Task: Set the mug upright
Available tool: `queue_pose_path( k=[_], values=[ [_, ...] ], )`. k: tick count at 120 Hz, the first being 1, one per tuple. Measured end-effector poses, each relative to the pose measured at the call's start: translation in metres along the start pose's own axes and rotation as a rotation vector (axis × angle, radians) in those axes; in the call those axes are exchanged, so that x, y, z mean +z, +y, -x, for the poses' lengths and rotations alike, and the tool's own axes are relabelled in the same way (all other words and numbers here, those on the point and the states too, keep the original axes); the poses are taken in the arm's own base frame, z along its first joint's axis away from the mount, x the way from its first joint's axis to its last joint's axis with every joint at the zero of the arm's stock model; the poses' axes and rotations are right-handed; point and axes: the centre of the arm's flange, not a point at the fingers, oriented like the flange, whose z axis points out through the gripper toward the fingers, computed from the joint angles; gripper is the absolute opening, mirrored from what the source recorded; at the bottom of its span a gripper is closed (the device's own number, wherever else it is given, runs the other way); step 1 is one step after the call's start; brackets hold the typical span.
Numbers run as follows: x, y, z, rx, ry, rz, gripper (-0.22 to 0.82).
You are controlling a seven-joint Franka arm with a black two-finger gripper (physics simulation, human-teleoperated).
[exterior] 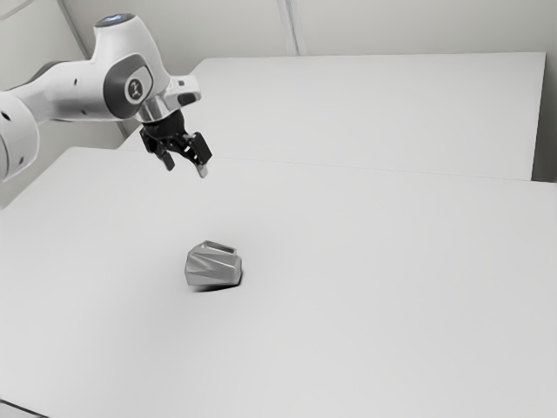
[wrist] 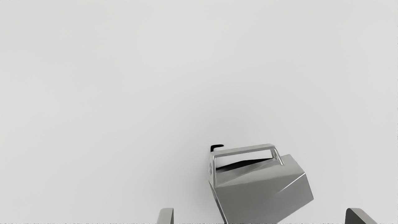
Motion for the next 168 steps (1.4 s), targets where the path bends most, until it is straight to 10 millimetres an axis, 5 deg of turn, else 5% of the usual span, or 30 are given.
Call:
queue_pose_path(
  k=[15,39,63,111,144,168],
  values=[
    [0.022,-0.009,0.032,-0.049,-0.023,0.072,0.60],
    [0.085,-0.056,0.055,-0.214,-0.093,0.291,0.60],
    [0.150,-0.048,0.066,-0.265,-0.152,0.498,0.60],
    [0.189,-0.073,0.101,-0.383,-0.107,0.725,0.60],
    [0.206,-0.072,0.107,-0.436,-0.072,0.840,0.60],
    [0.213,-0.068,0.109,-0.467,-0.056,0.882,0.49]
  ],
)
